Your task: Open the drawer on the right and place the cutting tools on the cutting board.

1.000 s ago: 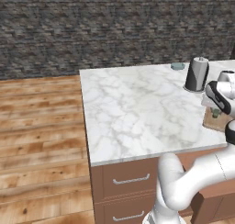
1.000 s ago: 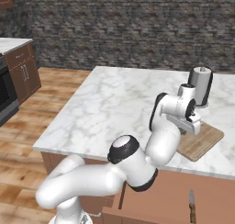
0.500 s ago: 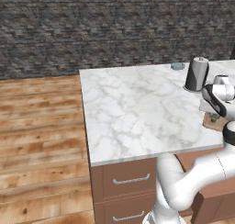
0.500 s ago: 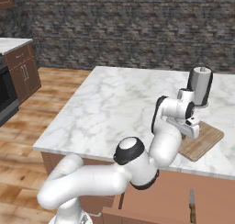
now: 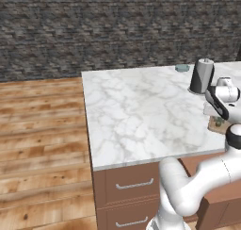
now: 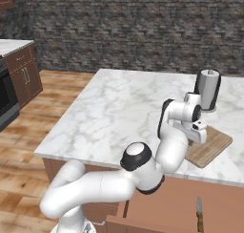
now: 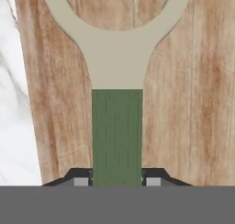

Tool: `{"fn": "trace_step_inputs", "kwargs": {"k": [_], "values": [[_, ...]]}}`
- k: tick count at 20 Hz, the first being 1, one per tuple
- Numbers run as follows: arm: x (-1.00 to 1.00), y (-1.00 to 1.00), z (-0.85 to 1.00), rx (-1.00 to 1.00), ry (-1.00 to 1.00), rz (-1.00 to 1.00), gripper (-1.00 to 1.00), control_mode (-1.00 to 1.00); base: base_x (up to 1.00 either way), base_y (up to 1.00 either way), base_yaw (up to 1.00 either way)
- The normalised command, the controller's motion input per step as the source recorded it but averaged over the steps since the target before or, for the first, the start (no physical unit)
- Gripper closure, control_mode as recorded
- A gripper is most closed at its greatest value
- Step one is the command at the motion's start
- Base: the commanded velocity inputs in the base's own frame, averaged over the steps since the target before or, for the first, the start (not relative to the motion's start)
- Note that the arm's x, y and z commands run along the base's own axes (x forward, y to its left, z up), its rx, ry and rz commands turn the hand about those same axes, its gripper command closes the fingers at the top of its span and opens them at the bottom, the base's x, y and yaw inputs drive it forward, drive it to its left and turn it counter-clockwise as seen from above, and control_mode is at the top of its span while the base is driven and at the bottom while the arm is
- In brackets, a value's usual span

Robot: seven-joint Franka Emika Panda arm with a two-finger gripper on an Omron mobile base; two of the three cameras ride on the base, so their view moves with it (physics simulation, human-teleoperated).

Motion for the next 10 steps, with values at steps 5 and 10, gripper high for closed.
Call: {"fn": "trace_step_inputs", "kwargs": {"k": [5,10], "values": [[-0.09,0.0,0.0,0.0,0.0,0.0,-1.0,-1.0,0.0,0.0,0.0],[-0.29,0.03,0.0,0.0,0.0,0.0,-1.0,-1.0,0.0,0.0,0.0]]}}
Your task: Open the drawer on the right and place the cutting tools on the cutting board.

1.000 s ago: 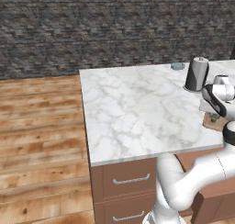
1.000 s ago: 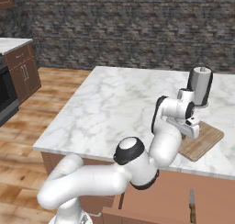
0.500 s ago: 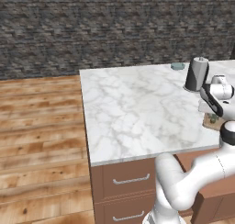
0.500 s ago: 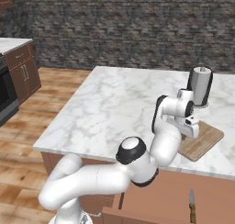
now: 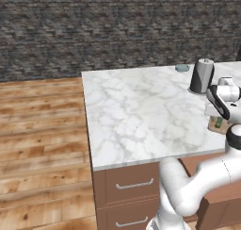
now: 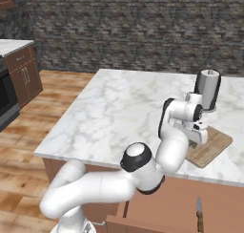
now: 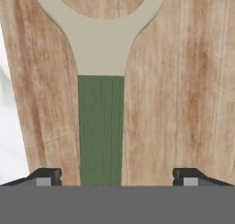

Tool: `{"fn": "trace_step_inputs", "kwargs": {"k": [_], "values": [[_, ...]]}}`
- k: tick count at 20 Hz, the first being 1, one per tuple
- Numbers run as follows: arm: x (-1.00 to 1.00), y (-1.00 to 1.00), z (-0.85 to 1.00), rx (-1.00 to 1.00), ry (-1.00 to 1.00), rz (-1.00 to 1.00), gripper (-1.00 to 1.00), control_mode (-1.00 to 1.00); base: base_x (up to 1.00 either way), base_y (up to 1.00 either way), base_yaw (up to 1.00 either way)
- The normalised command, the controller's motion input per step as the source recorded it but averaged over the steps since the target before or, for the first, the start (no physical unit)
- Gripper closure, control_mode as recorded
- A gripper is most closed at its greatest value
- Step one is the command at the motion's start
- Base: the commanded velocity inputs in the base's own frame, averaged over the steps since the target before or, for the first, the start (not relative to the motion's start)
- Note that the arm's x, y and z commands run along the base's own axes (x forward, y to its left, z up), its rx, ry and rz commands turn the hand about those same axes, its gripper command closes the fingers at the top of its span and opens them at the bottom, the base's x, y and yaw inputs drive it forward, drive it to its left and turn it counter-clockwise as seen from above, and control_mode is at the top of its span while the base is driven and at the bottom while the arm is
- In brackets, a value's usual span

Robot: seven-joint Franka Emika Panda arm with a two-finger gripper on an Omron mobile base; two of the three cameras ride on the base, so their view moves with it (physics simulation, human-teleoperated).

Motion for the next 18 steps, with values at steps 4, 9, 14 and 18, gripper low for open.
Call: {"fn": "trace_step_inputs", "kwargs": {"k": [4,9,14,18], "values": [[-0.61,0.17,0.05,0.0,-0.03,0.0,-1.0,-1.0,0.0,0.0,0.0],[-0.96,0.37,0.14,0.0,-0.06,0.02,-1.0,-1.0,0.0,0.0,0.0],[-1.0,0.23,0.13,0.0,-0.1,0.07,-1.0,-1.0,0.0,0.0,0.0],[-1.0,0.14,0.1,0.0,-0.12,0.08,-1.0,-1.0,0.0,0.0,0.0]]}}
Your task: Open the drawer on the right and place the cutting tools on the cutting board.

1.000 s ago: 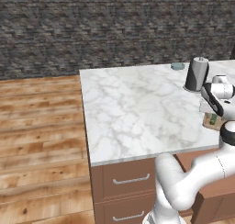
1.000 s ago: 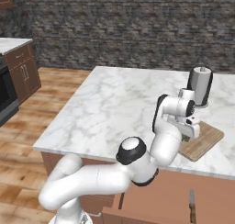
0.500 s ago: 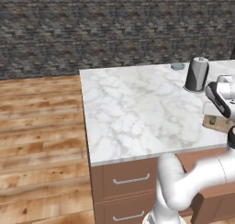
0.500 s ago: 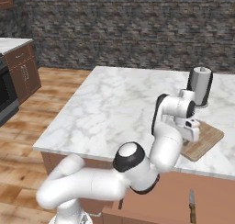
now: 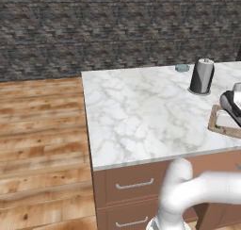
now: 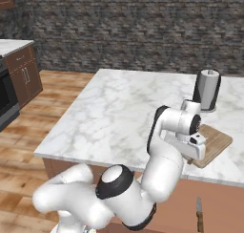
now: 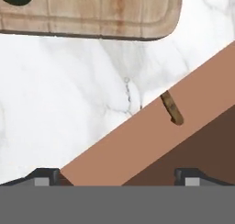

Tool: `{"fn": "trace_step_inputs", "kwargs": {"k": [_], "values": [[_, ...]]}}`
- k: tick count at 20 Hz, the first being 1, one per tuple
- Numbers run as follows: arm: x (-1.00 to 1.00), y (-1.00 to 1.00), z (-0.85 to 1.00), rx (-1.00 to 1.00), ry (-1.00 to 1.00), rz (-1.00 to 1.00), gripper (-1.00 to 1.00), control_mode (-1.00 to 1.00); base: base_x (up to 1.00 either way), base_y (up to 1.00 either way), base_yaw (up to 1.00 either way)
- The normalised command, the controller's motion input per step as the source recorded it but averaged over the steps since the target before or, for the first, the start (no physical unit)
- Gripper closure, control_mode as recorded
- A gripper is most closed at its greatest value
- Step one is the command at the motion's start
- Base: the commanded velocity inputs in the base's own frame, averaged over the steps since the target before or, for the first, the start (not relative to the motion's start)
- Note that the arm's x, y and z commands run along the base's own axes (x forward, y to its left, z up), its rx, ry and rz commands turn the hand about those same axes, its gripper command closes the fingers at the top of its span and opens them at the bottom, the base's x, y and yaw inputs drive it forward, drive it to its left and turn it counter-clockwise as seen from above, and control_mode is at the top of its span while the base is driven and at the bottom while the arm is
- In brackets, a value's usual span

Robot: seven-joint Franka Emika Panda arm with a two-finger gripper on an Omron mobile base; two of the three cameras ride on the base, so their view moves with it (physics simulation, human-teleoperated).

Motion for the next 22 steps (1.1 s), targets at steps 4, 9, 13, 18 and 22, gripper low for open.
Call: {"fn": "trace_step_inputs", "kwargs": {"k": [4,9,13,18,22], "values": [[-0.9,0.09,0.06,0.0,-0.01,0.11,-1.0,-1.0,0.0,0.0,0.0],[-0.6,0.03,0.19,0.0,0.01,0.12,-1.0,-1.0,0.0,0.0,0.0],[-0.43,0.0,0.07,0.0,0.05,0.12,-1.0,-1.0,0.0,0.0,0.0],[-0.34,-0.25,0.0,0.0,-0.01,0.12,-1.0,-1.0,0.0,0.0,0.0],[-0.19,-0.3,0.0,0.03,-0.07,0.11,-1.0,-1.0,0.0,0.0,0.0]]}}
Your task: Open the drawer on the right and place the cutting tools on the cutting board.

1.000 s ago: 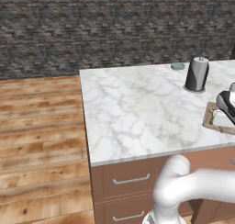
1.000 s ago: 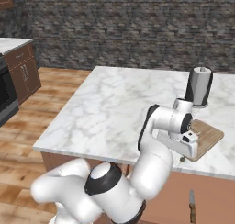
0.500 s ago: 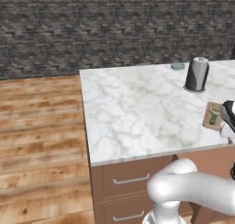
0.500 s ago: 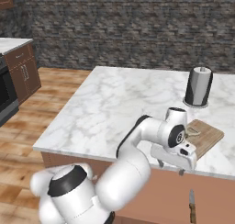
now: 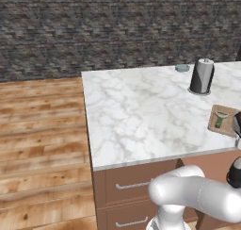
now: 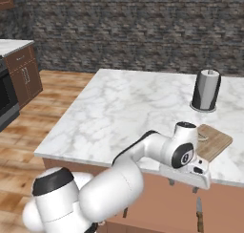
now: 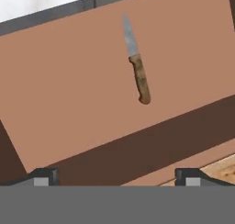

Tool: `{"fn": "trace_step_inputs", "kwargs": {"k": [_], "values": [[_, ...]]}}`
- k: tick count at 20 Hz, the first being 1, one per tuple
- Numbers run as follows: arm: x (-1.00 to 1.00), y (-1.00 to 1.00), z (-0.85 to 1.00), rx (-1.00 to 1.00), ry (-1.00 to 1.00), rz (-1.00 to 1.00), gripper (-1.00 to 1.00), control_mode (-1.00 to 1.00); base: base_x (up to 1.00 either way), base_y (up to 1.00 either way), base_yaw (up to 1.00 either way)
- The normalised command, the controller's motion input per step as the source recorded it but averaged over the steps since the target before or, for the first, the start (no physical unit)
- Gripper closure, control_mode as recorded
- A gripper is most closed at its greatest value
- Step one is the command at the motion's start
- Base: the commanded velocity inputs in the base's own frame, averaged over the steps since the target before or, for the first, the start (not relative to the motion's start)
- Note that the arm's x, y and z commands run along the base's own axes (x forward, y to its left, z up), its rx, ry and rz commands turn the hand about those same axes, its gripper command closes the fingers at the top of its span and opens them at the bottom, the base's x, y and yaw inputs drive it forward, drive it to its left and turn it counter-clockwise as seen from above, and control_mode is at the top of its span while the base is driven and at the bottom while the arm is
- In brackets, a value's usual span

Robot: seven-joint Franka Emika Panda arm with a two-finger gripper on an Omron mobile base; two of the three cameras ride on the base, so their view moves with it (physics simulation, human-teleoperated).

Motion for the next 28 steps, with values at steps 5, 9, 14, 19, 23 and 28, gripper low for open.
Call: {"fn": "trace_step_inputs", "kwargs": {"k": [5,9,14,19,23,28], "values": [[-0.04,-0.37,0.0,0.09,-0.07,0.12,-1.0,-1.0,0.0,0.0,0.0],[0.01,-0.18,-0.01,0.12,-0.01,0.12,-1.0,-1.0,0.0,0.0,0.0],[0.14,-0.16,-0.1,0.11,0.0,0.1,-1.0,-1.0,0.0,0.0,0.0],[0.15,-0.11,-0.24,0.09,0.0,0.09,-1.0,-1.0,0.0,0.0,0.0],[0.02,-0.07,-0.3,0.06,0.0,0.06,-1.0,-1.0,0.0,0.0,0.0],[0.0,-0.03,-0.26,0.02,0.03,0.01,-1.0,-1.0,0.0,0.0,0.0]]}}
